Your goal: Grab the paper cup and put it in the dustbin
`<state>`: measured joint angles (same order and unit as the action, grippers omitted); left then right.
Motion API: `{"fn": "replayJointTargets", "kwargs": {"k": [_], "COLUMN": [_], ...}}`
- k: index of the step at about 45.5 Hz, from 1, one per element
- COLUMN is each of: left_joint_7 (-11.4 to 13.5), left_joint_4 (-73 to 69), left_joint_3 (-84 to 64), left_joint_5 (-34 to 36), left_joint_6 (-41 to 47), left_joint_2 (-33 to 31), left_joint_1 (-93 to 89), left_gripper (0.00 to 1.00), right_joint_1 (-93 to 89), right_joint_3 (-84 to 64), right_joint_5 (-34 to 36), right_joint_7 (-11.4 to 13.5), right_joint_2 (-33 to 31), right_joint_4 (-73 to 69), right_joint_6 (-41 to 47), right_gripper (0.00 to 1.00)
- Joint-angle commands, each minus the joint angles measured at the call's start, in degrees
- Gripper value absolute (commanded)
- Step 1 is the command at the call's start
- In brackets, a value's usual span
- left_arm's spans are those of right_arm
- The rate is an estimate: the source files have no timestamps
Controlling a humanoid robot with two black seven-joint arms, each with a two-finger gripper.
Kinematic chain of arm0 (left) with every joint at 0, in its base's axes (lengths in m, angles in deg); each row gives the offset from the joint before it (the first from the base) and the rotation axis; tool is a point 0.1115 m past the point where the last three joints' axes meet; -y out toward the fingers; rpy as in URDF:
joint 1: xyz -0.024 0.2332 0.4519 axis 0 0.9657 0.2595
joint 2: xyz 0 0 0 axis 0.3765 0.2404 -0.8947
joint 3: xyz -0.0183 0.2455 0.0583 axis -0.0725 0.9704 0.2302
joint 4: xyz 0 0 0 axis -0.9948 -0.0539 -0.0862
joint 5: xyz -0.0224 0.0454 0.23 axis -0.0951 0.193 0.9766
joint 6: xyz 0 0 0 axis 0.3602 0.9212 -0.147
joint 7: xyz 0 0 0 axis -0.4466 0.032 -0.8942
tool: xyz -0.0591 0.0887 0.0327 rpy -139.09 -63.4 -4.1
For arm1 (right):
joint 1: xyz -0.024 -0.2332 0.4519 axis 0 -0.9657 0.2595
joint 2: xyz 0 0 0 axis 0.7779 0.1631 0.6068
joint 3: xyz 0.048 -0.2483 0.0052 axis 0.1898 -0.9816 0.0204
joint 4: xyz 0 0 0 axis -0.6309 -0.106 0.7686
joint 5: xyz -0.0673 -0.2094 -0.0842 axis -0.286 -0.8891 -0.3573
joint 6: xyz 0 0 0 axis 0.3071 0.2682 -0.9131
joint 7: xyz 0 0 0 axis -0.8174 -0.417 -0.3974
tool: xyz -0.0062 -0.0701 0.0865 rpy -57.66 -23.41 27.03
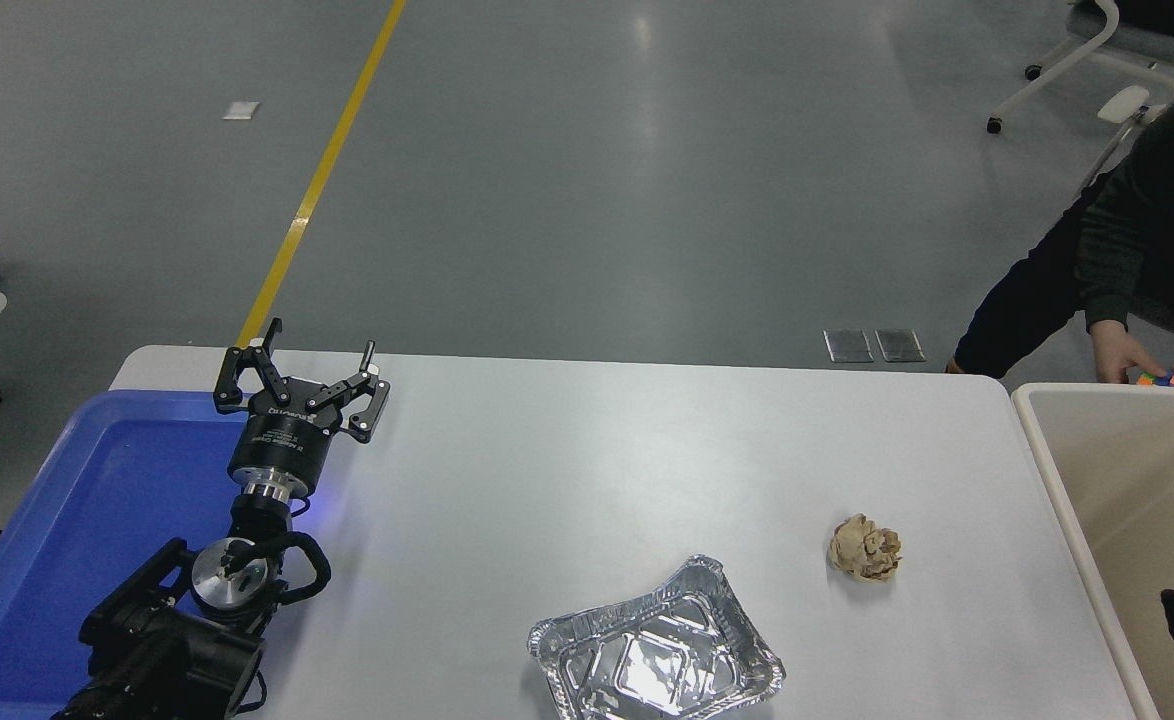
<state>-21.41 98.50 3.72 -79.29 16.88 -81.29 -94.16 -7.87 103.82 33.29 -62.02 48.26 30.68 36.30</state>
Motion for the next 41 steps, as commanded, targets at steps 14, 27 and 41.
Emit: {"fn": "replayJointTargets", "kwargs": {"k": [14, 27, 41], "left_joint_7": [0.0, 0.0, 0.0], "left_joint_4": [-0.1, 0.0, 0.0], "left_joint_3": [-0.1, -0.1, 0.0], "left_joint_5": [0.0, 0.0, 0.0], "left_joint_6": [-0.1, -0.1, -0.1], "left_joint_2": [0.0, 0.0, 0.0], "left_joint_1": [0.0, 0.0, 0.0], "left_gripper": [0.99, 0.99, 0.99], "right_joint_1": [7.5, 13.2, 24.8], "right_joint_3": [-0.9, -0.7, -3.7], "right_joint_5": [-3.2, -8.3, -26.4], "right_joint_7": [0.1, 0.1, 0.8], "right_joint_2": [-1.9, -20.3, -30.7], "right_joint_4": [-1.6, -30.7, -52.5], "right_joint_6": [0.2, 0.0, 0.0], "right_gripper": [1.0, 1.0, 1.0]}}
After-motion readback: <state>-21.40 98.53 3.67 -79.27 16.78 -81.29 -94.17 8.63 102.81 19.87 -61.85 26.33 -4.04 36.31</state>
